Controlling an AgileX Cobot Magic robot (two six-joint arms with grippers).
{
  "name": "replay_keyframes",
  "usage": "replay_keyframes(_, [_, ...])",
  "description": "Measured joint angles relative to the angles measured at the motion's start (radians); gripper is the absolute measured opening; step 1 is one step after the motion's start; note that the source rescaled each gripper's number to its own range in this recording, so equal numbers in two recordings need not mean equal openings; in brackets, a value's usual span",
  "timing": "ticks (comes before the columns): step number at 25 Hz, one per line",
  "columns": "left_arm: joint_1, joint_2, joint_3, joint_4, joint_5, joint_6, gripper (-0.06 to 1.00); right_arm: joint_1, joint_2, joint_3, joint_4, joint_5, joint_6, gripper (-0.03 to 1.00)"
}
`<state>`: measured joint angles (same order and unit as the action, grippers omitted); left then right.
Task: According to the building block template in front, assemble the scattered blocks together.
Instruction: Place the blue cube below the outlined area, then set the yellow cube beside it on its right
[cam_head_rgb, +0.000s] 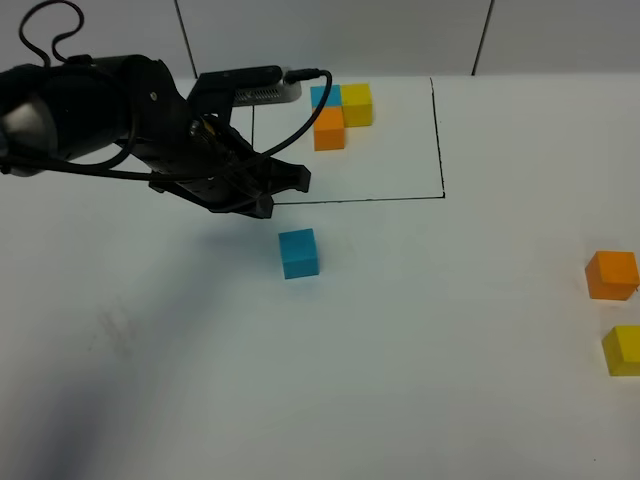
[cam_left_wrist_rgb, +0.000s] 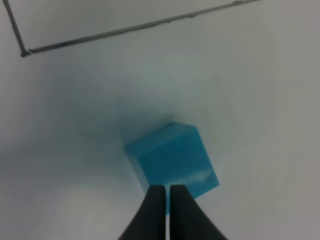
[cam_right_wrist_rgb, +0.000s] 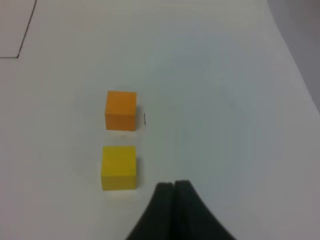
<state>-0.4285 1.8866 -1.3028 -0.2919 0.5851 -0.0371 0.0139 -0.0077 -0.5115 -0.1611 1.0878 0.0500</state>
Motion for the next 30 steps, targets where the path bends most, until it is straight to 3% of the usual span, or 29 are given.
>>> replay_keyframes(9, [0.137, -0.122, 0.035, 0.102, 0.144, -0.002, 0.00, 0.000, 0.000, 0.000, 0.000, 0.000, 0.000, 0.00])
replay_keyframes(22, [0.424, -0.506, 0.429, 0.148, 0.142, -0.003, 0.00, 0.000, 0.000, 0.000, 0.000, 0.000, 0.000, 0.00])
replay_keyframes(30, [0.611, -0.882, 0.637, 0.218, 0.255, -0.003, 0.00, 0.000, 0.000, 0.000, 0.000, 0.000, 0.000, 0.00])
